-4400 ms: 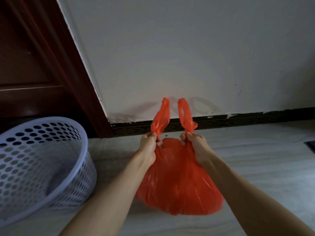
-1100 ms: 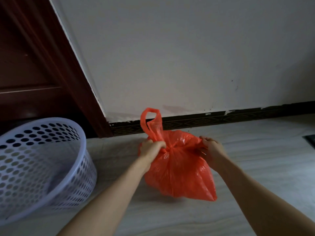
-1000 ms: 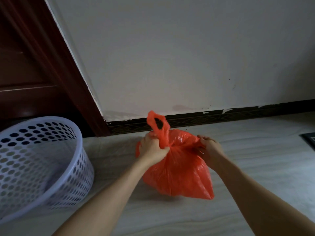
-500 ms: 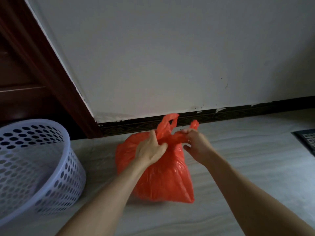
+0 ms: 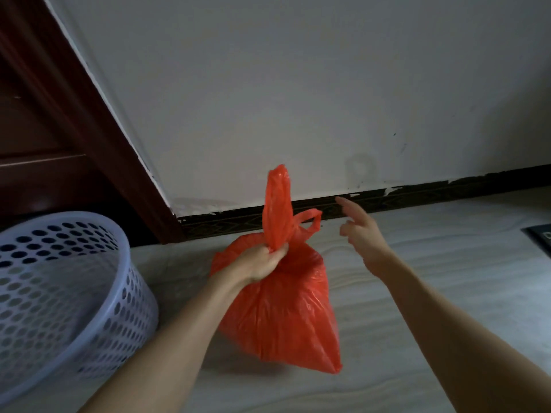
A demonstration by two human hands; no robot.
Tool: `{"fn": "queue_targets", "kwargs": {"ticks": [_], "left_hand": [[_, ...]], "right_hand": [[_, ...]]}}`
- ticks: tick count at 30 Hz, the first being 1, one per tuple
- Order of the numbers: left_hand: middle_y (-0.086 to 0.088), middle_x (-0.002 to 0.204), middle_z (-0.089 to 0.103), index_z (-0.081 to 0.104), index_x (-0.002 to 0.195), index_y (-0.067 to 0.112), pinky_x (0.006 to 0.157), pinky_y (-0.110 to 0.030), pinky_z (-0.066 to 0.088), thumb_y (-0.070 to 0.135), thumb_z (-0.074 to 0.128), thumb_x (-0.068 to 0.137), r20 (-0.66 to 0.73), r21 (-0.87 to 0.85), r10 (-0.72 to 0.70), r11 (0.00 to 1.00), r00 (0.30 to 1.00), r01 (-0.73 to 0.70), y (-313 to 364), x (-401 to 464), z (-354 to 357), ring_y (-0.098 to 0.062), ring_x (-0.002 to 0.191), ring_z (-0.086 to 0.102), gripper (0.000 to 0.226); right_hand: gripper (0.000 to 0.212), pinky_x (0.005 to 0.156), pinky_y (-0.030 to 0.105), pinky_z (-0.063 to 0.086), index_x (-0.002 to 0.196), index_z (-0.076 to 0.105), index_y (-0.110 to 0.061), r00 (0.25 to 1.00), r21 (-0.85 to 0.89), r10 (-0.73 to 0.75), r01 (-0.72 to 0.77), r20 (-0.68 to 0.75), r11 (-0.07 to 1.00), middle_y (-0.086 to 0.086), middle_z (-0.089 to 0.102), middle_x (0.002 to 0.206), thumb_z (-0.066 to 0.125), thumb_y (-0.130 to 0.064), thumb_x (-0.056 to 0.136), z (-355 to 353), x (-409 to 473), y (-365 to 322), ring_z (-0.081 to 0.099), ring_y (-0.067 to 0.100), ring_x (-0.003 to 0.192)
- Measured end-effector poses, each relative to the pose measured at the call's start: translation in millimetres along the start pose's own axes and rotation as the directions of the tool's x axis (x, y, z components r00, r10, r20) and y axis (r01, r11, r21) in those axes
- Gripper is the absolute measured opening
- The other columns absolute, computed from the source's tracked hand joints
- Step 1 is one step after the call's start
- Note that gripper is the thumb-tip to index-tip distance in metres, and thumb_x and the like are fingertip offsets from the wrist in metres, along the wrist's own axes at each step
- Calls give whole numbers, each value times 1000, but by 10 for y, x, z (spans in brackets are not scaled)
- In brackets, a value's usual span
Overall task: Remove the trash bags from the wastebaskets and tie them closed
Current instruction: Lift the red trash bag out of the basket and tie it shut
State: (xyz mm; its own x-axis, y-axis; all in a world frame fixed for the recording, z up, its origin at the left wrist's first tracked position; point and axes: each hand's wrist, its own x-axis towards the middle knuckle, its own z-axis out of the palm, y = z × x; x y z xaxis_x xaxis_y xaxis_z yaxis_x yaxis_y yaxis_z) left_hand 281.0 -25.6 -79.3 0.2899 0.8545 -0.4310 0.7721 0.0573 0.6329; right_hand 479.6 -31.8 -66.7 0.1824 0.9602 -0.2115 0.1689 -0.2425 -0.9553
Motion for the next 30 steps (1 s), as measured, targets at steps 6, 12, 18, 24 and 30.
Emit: {"fn": "queue_targets", "kwargs": {"ticks": [6, 12, 18, 24, 30], "left_hand": [[-1, 58, 49, 45, 50, 16, 70, -28, 37, 46, 32, 96, 188, -93, 35, 996, 982, -18, -132, -111, -170, -14, 59, 45, 57], [3, 52, 59, 57, 56, 14, 61, -22, 42, 39, 32, 98, 240, -277, 60, 961, 969, 9, -167, -125, -214, -8, 51, 50, 55], [4, 66, 71, 62, 85, 13, 51, -13, 47, 27, 34, 99, 191, -688, 116, 724, 975, 49, -169, -22, -194, -4, 52, 59, 34], [5, 63, 70, 69, 80, 10, 64, -20, 49, 1, 55, 86, 12, -910, -12, 414, 1000, 16, -237, 97, -373, -10, 61, 61, 18], [11, 47, 66, 62, 67, 11, 50, -6, 43, -23, 47, 75, -194, -795, -148, 603, 970, -67, -111, 81, -295, 4, 48, 60, 37]], "right_hand": [[53, 69, 28, 44, 138, 33, -20, 950, 103, 264, -283, 166, 954, 12, 55, 127, 53, -17, 89, 228, 47, 191, 58, 19, 95], [24, 42, 17, 39, 66, 54, -9, 959, 622, 282, -237, 27, 746, 5, 48, 54, 45, -2, 87, 214, 152, -48, 49, 9, 40], [28, 45, 19, 52, 70, 62, -4, 972, 754, 235, -146, -10, 641, 2, 54, 45, 41, 0, 88, 26, 113, -318, 58, 10, 40], [31, 51, 24, 57, 48, 62, -3, 870, 444, 245, -439, 429, 781, 8, 52, 44, 34, 1, 61, -216, -270, -213, 67, 23, 53], [27, 73, 39, 57, 91, 66, 2, 833, 115, 441, -501, 335, 858, 16, 67, 83, 40, -5, 86, -312, -163, 179, 68, 29, 74]]}}
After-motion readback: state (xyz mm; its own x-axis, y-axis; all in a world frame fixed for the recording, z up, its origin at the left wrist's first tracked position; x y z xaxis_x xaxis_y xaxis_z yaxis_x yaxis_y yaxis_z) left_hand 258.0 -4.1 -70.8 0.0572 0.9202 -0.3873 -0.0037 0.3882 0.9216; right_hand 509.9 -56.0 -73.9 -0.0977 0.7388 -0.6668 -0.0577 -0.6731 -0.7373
